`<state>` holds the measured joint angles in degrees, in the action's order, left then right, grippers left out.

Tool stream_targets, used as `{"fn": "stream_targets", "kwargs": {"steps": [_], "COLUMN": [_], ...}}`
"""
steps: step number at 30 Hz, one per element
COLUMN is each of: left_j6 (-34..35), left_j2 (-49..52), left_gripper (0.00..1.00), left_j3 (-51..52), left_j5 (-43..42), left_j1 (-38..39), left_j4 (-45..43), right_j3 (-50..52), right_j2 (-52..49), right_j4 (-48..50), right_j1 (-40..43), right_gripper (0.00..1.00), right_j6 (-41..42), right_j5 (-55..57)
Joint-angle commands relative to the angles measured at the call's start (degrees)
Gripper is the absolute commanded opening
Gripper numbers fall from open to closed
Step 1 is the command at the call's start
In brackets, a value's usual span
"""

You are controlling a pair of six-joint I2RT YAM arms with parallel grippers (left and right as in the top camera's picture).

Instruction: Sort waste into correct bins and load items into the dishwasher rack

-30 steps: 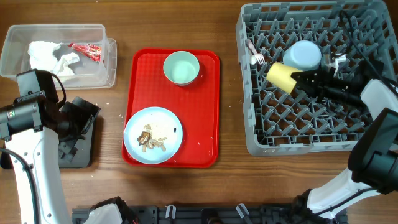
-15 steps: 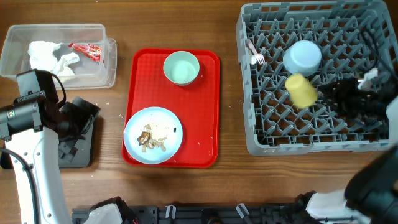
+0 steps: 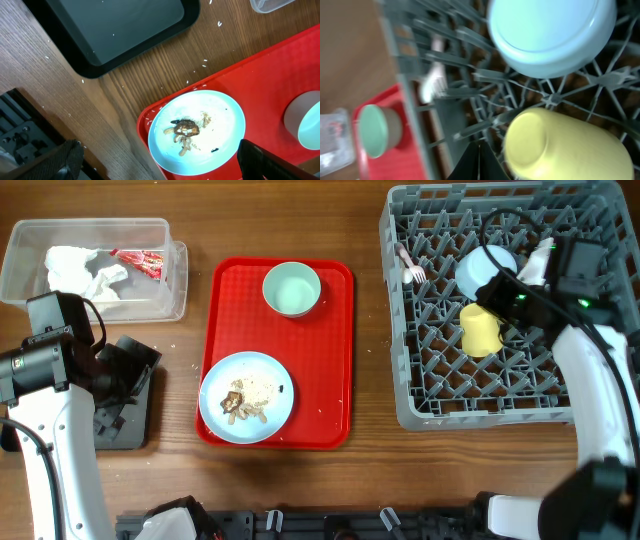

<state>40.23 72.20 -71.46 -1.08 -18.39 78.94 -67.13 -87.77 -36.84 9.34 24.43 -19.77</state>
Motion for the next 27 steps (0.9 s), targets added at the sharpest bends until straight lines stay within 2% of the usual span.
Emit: {"fn": "stream_targets", "kwargs": {"steps": [1, 10, 13, 16, 22, 27], "left_j6": [1.0, 1.0, 1.0, 1.0, 1.0, 1.0], "left_j2": [-0.2, -0.2, -0.2, -0.2, -0.2, -0.2], "left_gripper": [1.00, 1.00, 1.00, 1.00, 1.00, 1.00], "left_j3": [0.2, 0.2, 0.2, 0.2, 0.2, 0.2], "left_j5": [1.0, 1.0, 1.0, 1.0, 1.0, 1.0], "left_j1": [-0.3, -0.3, -0.3, -0.3, -0.3, -0.3], "left_j4": [0.0, 0.0, 0.0, 0.0, 0.0, 0.0], "right_j3": [0.1, -4.5, -6.1, -6.1, -6.0, -5.4], "right_j2": [-5.7, -3.6, -0.4, 0.0, -0.3, -4.9], "right_j4": [0.0, -13.1, -18.8, -20.0, -12.3, -8.3], "right_j1": [-0.3, -0.3, -0.3, -0.3, -0.3, -0.4], "right_gripper": [0.04, 0.04, 0.04, 0.04, 0.05, 0.04], "right_j6": [1.3, 4.5, 4.8, 4.7, -0.4, -0.5], "right_j5": [5.7, 16.9, 17.5, 17.4, 10.8, 10.7]}}
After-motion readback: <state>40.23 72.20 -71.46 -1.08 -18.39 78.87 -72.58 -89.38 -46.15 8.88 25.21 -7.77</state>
